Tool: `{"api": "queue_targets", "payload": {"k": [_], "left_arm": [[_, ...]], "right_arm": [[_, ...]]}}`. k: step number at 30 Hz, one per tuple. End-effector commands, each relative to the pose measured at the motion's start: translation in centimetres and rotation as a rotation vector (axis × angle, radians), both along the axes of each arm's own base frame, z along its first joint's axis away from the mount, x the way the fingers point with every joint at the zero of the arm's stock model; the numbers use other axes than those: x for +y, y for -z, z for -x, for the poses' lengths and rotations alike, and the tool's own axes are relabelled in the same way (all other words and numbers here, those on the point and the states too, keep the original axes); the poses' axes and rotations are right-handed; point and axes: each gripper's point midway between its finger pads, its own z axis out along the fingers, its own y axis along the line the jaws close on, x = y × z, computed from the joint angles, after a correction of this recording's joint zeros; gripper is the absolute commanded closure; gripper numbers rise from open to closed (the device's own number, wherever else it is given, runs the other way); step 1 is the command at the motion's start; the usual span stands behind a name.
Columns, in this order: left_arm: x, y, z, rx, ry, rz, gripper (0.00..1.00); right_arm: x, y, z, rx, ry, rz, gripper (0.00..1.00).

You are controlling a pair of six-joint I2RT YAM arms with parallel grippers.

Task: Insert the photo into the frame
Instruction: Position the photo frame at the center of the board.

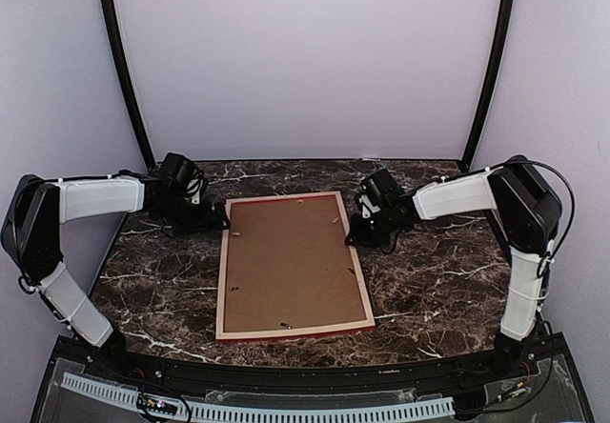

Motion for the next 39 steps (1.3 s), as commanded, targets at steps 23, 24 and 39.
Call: {"api": "queue_targets", "payload": {"k": [23,24,39], "left_arm": [[-4.5,1.0,-2.8,0.014,0.156,0.022,0.09],[-4.4,1.2,-2.9,0.018,0.154,0.004,0.09],[-5.0,5.1,-4.0,0.093,0.164,-0.117,0.15]], "right_arm": [[-3.2,0.5,4.8,0.01,0.154,0.005,0.89],[-3.2,0.5,4.8,0.011,0.153,0.004,0.88],[-3.3,0.2,5.0,0.002,0.149,0.002,0.87]]}}
